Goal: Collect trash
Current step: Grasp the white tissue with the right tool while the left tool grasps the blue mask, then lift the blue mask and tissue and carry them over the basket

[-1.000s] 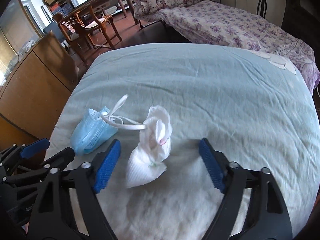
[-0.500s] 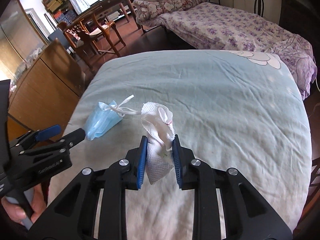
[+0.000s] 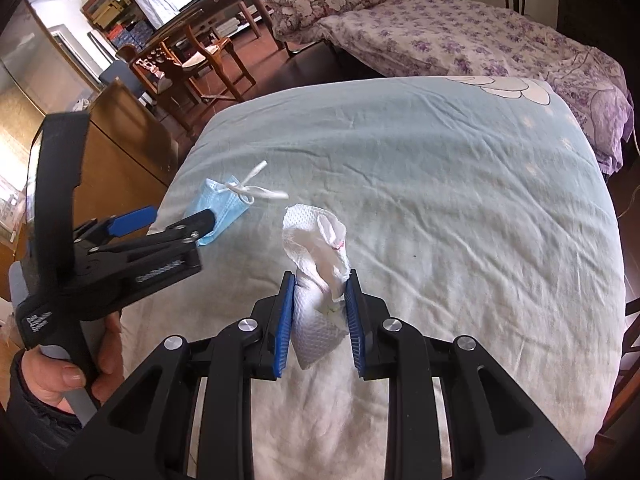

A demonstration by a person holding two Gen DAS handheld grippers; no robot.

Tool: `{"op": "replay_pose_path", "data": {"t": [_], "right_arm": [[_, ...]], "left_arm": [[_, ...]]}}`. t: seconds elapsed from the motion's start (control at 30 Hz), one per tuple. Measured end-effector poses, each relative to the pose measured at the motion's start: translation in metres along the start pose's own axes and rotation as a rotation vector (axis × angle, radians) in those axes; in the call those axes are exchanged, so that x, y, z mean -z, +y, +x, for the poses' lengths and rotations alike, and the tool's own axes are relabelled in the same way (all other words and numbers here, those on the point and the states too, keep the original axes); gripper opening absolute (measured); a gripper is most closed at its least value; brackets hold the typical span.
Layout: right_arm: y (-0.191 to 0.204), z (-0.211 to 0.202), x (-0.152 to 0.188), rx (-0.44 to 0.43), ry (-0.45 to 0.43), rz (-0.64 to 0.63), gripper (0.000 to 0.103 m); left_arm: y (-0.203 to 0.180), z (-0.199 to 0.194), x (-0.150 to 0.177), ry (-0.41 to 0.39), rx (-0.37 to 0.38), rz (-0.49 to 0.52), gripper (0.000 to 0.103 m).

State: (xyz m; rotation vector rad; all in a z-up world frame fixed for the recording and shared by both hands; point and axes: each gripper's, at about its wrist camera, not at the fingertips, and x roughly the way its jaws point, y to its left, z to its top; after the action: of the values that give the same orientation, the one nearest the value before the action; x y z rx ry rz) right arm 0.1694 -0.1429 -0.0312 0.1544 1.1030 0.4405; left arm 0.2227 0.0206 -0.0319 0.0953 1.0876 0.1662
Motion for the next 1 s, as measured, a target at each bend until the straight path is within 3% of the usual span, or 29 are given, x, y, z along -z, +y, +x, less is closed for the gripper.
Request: {"op": "replay_pose_path", "data": {"t": [0.03, 0.1, 0.17, 0.27, 0.57, 1.0], "right_arm": [[0.0, 0.0, 0.0, 0.0, 0.002, -0.002, 0.026], [0.001, 0.001, 0.001, 0.002, 0.005, -0.003, 0.028], [0.002, 0.002, 0.002, 0.0, 0.007, -0.002, 0.029], [0.006, 0.001, 0.002, -0.005, 0.007, -0.01, 0.029], [0.023, -0.013, 0.019, -0.028, 0.003, -0.024, 0.029], [0.07, -0.044, 0.085, -0.133, 0.026, -0.031, 0.026]], "left_arm": [[-0.002, 0.001, 0.0, 0.001, 0.003, 0.009, 0.064], [-0.006, 0.005, 0.002, 0.016, 0.016, 0.024, 0.041], [-0.008, 0.006, 0.005, 0.021, 0.039, 0.029, 0.026], [-0.005, 0.0, 0.014, -0.003, 0.026, 0.038, 0.016], [0.028, -0.045, 0.045, -0.009, 0.076, -0.006, 0.015], [0.083, -0.124, 0.132, -0.025, 0.131, -0.126, 0.015]]}}
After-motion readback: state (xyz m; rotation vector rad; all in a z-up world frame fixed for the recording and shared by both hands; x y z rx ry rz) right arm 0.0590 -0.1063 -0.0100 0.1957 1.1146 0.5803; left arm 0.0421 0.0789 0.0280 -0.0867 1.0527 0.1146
